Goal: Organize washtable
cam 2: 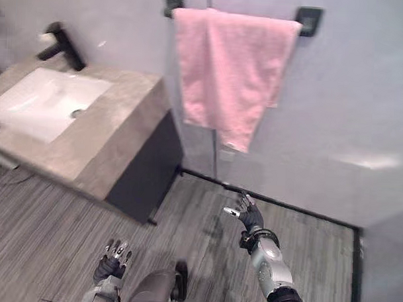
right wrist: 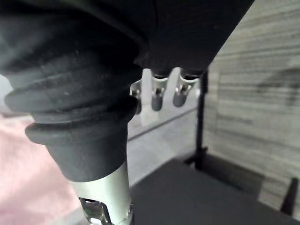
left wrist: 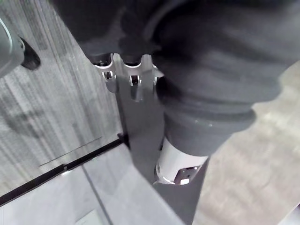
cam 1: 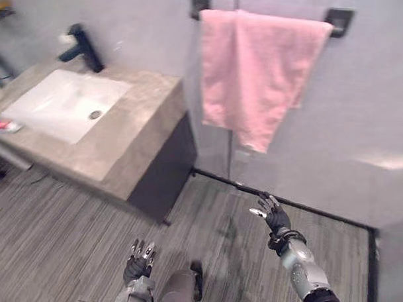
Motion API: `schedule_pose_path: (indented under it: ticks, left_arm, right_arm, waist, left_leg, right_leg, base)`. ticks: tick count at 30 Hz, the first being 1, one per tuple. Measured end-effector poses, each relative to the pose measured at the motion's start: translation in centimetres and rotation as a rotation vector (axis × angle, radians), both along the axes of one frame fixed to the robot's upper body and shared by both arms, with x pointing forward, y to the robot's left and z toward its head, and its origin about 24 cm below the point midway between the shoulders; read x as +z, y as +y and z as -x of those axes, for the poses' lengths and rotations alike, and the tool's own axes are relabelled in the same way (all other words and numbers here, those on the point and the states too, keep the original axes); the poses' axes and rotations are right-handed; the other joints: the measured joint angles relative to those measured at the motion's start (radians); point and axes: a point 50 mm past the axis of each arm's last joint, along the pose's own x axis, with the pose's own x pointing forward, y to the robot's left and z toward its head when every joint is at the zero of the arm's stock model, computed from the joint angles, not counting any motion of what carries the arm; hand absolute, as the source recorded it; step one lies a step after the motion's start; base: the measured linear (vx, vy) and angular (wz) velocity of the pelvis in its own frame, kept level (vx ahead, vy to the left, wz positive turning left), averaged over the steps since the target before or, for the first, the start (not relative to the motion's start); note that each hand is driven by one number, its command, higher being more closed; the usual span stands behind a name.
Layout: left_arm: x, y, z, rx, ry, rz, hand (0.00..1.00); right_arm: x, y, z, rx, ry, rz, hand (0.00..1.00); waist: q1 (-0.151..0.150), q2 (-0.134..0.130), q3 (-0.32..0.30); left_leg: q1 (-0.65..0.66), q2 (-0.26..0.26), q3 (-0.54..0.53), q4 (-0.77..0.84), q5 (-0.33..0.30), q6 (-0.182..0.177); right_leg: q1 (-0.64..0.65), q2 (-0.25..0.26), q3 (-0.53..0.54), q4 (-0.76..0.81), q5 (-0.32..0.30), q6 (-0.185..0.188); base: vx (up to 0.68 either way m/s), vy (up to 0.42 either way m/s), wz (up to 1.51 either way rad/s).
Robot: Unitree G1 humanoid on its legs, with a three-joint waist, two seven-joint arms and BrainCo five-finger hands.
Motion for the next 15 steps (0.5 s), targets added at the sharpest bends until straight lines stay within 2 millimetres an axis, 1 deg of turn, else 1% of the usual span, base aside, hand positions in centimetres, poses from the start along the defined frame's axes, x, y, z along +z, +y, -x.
schedule_pose_path:
  ticks: [1, 2, 3, 4, 5, 6, 7, 8, 9, 10, 11, 12, 14, 15]
  left_arm:
    - [0.0, -0.1, -0.1, -0.007, 0.000, 0.003, 0.00]
    - [0.1, 0.0, -0.2, -0.017, -0.006, -0.004, 0.00]
    - [0.2, 0.3, -0.6, -0.029, -0.015, -0.019, 0.00]
    - [0.1, 0.5, -0.5, -0.026, -0.006, -0.021, 0.00]
    - [0.1, 0.6, -0.5, -0.024, -0.005, -0.023, 0.00]
    - [-0.1, 0.3, -0.4, -0.027, 0.006, -0.013, 0.00]
    - [-0.1, 0.1, -0.3, -0.031, 0.012, -0.005, 0.00]
    - [-0.1, 0.0, -0.6, -0.042, 0.006, -0.004, 0.00]
    - [0.0, 0.1, -0.7, -0.048, 0.002, -0.010, 0.00]
    - [0.1, 0.1, -0.8, -0.065, 0.001, -0.017, 0.00]
    - [0.1, -0.1, -0.9, -0.087, 0.001, -0.022, 0.00]
    - [0.1, -0.2, -1.0, -0.099, 0.002, -0.027, 0.00]
    - [0.0, -0.4, -0.9, -0.121, 0.008, -0.031, 0.00]
    - [0.0, -0.4, -0.8, -0.133, 0.014, -0.041, 0.00]
  right_arm:
    - [-0.2, -0.5, 0.4, -0.005, 0.011, 0.008, 0.00]
    - [-0.5, -1.1, 1.0, -0.021, 0.028, 0.015, 0.00]
    - [-1.0, -1.2, 1.7, -0.037, 0.048, 0.006, 0.00]
    - [-1.3, -1.5, 2.2, -0.055, 0.060, 0.007, 0.00]
    - [-1.8, -1.7, 2.5, -0.084, 0.085, 0.007, 0.00]
    - [-2.1, -2.2, 2.7, -0.100, 0.100, 0.017, 0.00]
    - [-2.1, -2.5, 2.9, -0.107, 0.103, 0.024, 0.00]
    - [-2.2, -2.9, 3.0, -0.114, 0.114, 0.034, 0.00]
    - [-2.3, -2.8, 3.0, -0.113, 0.114, 0.033, 0.00]
    - [-2.2, -2.7, 3.0, -0.107, 0.111, 0.031, 0.00]
    - [-2.2, -2.8, 2.9, -0.111, 0.110, 0.033, 0.00]
    - [-2.2, -2.8, 2.9, -0.113, 0.108, 0.035, 0.00]
    - [-2.1, -3.2, 2.9, -0.134, 0.107, 0.037, 0.00]
    - [-2.3, -3.3, 3.1, -0.153, 0.113, 0.031, 0.00]
  waist:
    - [-0.002, 0.025, -0.007]
    - [-0.004, 0.015, -0.007]
    - [-0.029, -0.022, -0.027]
    - [-0.039, -0.022, -0.038]
    - [-0.027, -0.006, -0.036]
    - [-0.030, 0.015, -0.039]
    - [-0.031, 0.025, -0.040]
    - [-0.029, 0.034, -0.046]
    - [-0.029, 0.025, -0.050]
    - [-0.032, 0.016, -0.054]
    - [-0.038, 0.013, -0.060]
    - [-0.038, 0.013, -0.060]
    - [-0.036, 0.015, -0.059]
    - [-0.038, 0.014, -0.056]
  left_leg:
    - [-0.008, -0.011, 0.048, -0.007, 0.020, 0.016]
    - [-0.013, -0.043, 0.083, -0.043, 0.070, 0.062]
    - [-0.005, -0.131, 0.037, -0.213, 0.157, 0.044]
    - [0.013, -0.143, 0.037, -0.277, 0.159, 0.042]
    - [0.033, -0.085, 0.130, -0.176, 0.042, 0.038]
    - [0.059, -0.043, 0.163, -0.181, 0.002, -0.016]
    - [0.071, -0.045, 0.153, -0.199, 0.001, -0.021]
    - [0.070, -0.076, 0.143, -0.225, 0.009, -0.006]
    - [0.063, -0.104, 0.119, -0.242, 0.023, -0.001]
    - [0.064, -0.144, 0.075, -0.282, 0.042, 0.009]
    - [0.066, -0.180, 0.035, -0.328, 0.057, 0.030]
    - [0.067, -0.196, 0.021, -0.349, 0.071, 0.038]
    - [0.079, -0.239, -0.019, -0.409, 0.106, 0.024]
    - [0.104, -0.264, -0.049, -0.437, 0.114, 0.022]
  right_leg:
    - [0.004, -0.009, -0.051, 0.037, -0.001, 0.000]
    - [-0.003, -0.030, -0.084, 0.051, -0.025, -0.004]
    - [-0.010, -0.023, -0.092, -0.047, -0.021, -0.029]
    - [0.005, -0.023, -0.143, -0.077, 0.007, -0.005]
    - [0.014, -0.029, -0.207, -0.063, 0.025, 0.007]
    - [0.013, -0.046, -0.258, -0.012, 0.025, 0.007]
    - [0.011, -0.058, -0.281, 0.009, 0.025, 0.007]
    - [0.015, -0.090, -0.322, 0.051, 0.025, 0.007]
    - [0.022, -0.114, -0.355, 0.074, 0.024, 0.006]
    - [0.030, -0.148, -0.396, 0.104, 0.024, 0.006]
    - [0.030, -0.179, -0.427, 0.140, 0.025, 0.004]
    - [0.030, -0.194, -0.437, 0.160, 0.027, 0.001]
    - [0.033, -0.241, -0.465, 0.216, 0.050, -0.036]
    - [0.053, -0.279, -0.479, 0.264, 0.065, -0.059]
  base:
    - [-0.05, 0.046, 1.72]
    - [-0.17, 0.047, 2.06]
    - [-0.14, 0.012, 2.07]
    - [-0.12, 0.009, 2.01]
    - [0.01, 0.058, 1.56]
    - [0.00, 0.088, 1.29]
    - [-0.01, 0.152, 1.19]
    - [-0.03, 0.136, 1.00]
    - [-0.05, 0.193, 1.21]
    - [-0.04, 0.180, 1.25]
    - [-0.03, 0.185, 1.13]
    - [-0.02, 0.142, 0.93]
    - [-0.04, 0.175, 0.81]
    - [-0.03, 0.223, 0.84]
